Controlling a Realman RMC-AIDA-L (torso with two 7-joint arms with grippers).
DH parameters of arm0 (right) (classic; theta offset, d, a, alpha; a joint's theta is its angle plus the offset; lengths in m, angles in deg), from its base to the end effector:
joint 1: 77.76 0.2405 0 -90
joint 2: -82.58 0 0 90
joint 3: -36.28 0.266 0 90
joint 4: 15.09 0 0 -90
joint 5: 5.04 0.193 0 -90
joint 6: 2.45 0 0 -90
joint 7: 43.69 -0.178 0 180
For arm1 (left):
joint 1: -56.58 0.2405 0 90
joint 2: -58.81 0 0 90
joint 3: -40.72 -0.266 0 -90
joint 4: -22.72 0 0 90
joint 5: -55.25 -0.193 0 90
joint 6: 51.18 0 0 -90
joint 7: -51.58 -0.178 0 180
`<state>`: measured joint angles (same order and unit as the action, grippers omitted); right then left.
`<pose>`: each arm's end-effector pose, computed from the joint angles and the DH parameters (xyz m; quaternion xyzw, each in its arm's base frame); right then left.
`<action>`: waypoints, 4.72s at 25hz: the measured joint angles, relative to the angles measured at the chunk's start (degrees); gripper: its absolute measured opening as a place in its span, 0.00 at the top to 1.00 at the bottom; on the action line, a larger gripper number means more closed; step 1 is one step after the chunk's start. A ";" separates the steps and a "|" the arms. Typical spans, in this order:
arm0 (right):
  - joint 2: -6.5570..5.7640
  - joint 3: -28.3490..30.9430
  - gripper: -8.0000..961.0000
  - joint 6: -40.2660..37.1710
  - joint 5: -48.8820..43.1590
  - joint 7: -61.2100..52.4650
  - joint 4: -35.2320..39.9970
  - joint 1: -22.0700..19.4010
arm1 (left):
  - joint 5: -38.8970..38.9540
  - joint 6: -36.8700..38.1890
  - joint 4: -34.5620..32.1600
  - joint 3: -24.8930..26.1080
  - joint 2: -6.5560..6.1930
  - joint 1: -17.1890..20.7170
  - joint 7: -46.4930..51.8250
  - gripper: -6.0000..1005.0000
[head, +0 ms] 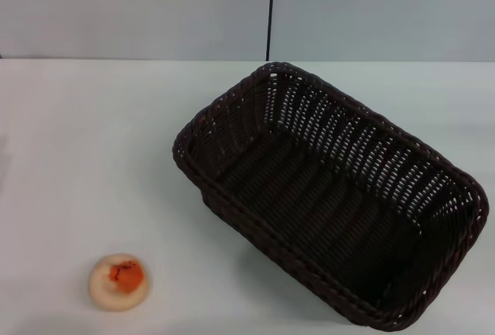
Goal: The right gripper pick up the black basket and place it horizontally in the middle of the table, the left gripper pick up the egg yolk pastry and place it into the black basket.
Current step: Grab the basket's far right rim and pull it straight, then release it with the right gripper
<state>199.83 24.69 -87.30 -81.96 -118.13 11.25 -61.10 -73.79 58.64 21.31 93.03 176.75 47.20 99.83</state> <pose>0.3551 0.3098 0.1223 -0.5995 0.3427 0.5230 0.4997 -0.3423 0.2191 0.0883 -0.5213 -0.2430 -0.5872 0.5695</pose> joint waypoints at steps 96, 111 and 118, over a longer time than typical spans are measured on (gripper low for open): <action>-4.55 -32.89 0.79 -19.80 -54.36 -39.03 31.33 20.43 | -0.51 -5.51 1.93 -3.19 0.58 0.06 0.00 0.22; -5.44 -31.20 0.80 -20.19 -46.82 -25.37 28.50 21.10 | -0.35 -5.63 2.11 -3.08 0.52 -0.08 0.00 0.22; -5.79 -31.12 0.80 -18.62 -46.76 -21.08 26.55 21.44 | -0.45 -5.62 2.18 -3.29 0.53 -0.11 0.00 0.22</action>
<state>194.04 -6.43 -105.91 -128.72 -139.22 37.80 -39.67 -74.23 53.02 23.49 89.74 177.28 47.09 99.83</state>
